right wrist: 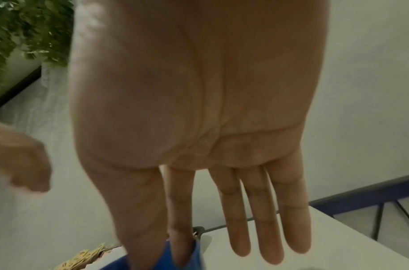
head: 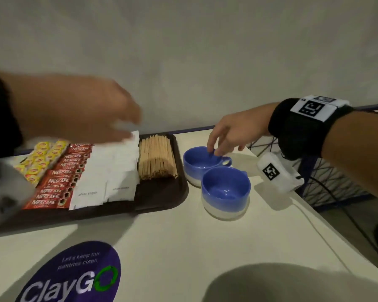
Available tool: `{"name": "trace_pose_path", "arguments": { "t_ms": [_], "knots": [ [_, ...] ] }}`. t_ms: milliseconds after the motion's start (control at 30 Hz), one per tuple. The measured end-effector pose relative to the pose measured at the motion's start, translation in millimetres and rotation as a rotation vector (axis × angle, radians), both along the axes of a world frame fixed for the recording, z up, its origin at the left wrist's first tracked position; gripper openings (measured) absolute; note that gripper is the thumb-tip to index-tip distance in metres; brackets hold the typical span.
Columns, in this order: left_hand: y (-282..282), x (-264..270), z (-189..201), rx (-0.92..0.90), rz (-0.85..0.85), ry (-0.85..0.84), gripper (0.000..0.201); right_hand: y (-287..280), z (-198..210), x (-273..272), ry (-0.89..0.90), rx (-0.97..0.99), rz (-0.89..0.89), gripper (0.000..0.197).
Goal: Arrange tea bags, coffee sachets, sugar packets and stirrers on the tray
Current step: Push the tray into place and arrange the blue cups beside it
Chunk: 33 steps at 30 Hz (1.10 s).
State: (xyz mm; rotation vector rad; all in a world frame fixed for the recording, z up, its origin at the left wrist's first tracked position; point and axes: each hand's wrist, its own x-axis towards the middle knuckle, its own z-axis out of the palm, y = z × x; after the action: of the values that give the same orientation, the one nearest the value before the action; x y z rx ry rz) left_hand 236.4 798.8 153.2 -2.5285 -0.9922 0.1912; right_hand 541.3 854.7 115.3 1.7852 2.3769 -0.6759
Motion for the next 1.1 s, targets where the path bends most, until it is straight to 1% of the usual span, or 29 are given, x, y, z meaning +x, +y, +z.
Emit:
{"name": "trace_pose_path", "arguments": {
  "t_ms": [33, 67, 100, 133, 167, 200, 267, 300, 400, 433, 500, 567, 633, 767, 867, 1000, 1100],
  "knots": [
    [-3, 27, 1, -0.031, 0.011, 0.012, 0.048, 0, -4, -1, 0.021, -0.021, -0.004, 0.015],
    [-11, 51, -3, -0.057, 0.015, 0.022, 0.043, 2, -9, -1, 0.037, -0.035, -0.009, 0.013],
    [-19, 69, -16, -0.074, -0.112, 0.046, 0.042, 3, -13, -2, 0.051, -0.044, -0.013, 0.012],
    [-29, 90, -31, -0.104, -0.218, 0.018, 0.039, 4, -16, -3, 0.067, -0.057, -0.014, 0.010],
    [-31, 100, -42, -0.118, -0.258, -0.021, 0.037, 5, -19, -4, 0.085, -0.073, -0.012, 0.010],
    [-33, 109, -51, -0.116, -0.270, -0.073, 0.039, 6, -21, -4, 0.104, -0.088, -0.012, 0.011],
    [-32, 116, -65, -0.119, -0.278, -0.128, 0.052, 9, -24, -6, 0.124, -0.090, -0.025, 0.011],
    [-29, 119, -72, -0.138, -0.300, -0.118, 0.049, 12, -24, -7, 0.115, -0.078, -0.033, 0.011],
    [-11, 122, -86, -0.285, -0.386, -0.093, 0.014, 23, -24, -12, 0.092, -0.045, -0.085, 0.012],
    [-5, 123, -84, -0.310, -0.394, -0.125, 0.013, 27, -24, -14, 0.090, -0.036, -0.108, 0.013],
    [11, 122, -82, -0.318, -0.326, -0.130, 0.012, 36, -22, -17, 0.070, -0.005, -0.138, 0.017],
    [26, 118, -81, -0.261, -0.275, -0.113, 0.010, 44, -21, -22, 0.033, 0.017, -0.152, 0.018],
    [38, 112, -79, -0.216, -0.261, -0.146, 0.013, 52, -21, -27, 0.003, 0.025, -0.166, 0.021],
    [52, 105, -82, -0.208, -0.188, -0.218, 0.018, 70, -29, -36, -0.025, 0.079, -0.193, 0.034],
    [61, 102, -85, -0.216, -0.138, -0.253, 0.018, 79, -34, -40, -0.053, 0.141, -0.205, 0.035],
    [68, 100, -87, -0.242, -0.129, -0.295, 0.011, 82, -37, -43, -0.070, 0.171, -0.215, 0.036],
    [72, 102, -88, -0.254, -0.140, -0.310, 0.013, 79, -35, -45, -0.074, 0.241, -0.176, 0.035]
  ]
}}
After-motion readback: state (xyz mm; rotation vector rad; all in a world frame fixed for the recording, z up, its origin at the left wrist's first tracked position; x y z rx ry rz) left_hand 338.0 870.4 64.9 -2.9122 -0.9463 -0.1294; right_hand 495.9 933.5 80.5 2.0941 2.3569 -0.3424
